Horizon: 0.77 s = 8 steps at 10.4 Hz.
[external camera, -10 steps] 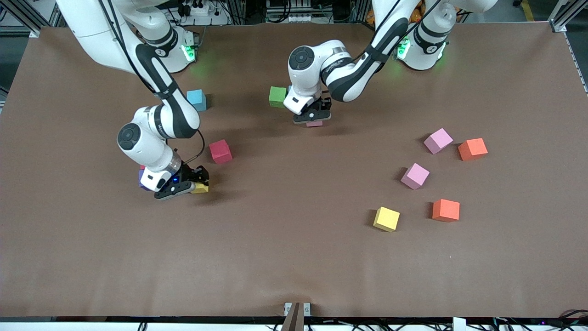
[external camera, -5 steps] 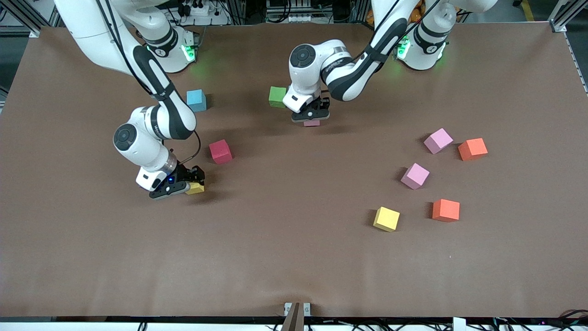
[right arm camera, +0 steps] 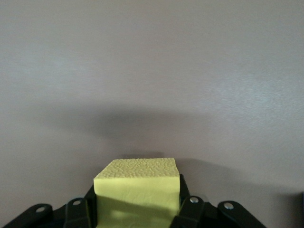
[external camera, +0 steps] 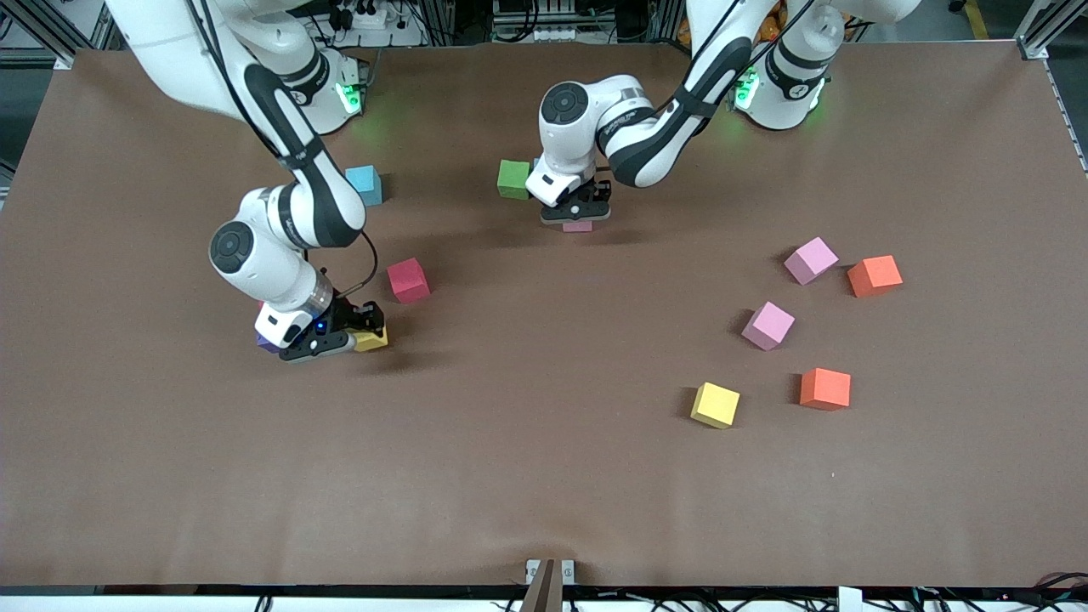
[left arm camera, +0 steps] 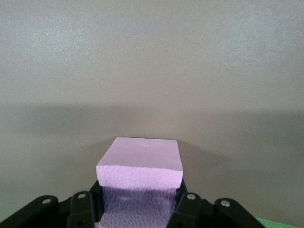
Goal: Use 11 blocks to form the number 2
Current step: 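Lower the pink cube with the left gripper while the right gripper grasps yellow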
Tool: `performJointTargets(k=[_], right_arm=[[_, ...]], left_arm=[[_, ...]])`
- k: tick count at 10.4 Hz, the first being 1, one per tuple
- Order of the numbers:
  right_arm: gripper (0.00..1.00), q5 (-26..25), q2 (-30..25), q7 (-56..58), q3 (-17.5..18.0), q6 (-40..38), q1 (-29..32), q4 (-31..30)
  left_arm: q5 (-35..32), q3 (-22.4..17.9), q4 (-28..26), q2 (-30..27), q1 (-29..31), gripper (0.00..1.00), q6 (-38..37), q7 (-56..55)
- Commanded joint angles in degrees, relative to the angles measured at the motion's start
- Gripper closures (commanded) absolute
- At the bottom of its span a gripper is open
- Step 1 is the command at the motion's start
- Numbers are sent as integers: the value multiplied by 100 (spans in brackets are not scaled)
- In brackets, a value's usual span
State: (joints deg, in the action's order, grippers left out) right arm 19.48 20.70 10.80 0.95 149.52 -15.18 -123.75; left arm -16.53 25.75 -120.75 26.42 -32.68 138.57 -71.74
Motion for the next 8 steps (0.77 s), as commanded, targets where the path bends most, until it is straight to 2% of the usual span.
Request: performJointTargets(k=[1, 5, 8], right_arm=[[40, 91, -566, -339, -7, -562, -178, -132], [40, 82, -883, -1920, 37, -959, -836, -80], [40, 74, -875, -2222, 55, -951, -952, -97]], left_arm=[[-148, 62, -98, -58, 60, 54, 82, 11], [-236, 167, -177, -58, 60, 54, 91, 3], [-236, 176, -177, -41, 52, 50, 99, -15]])
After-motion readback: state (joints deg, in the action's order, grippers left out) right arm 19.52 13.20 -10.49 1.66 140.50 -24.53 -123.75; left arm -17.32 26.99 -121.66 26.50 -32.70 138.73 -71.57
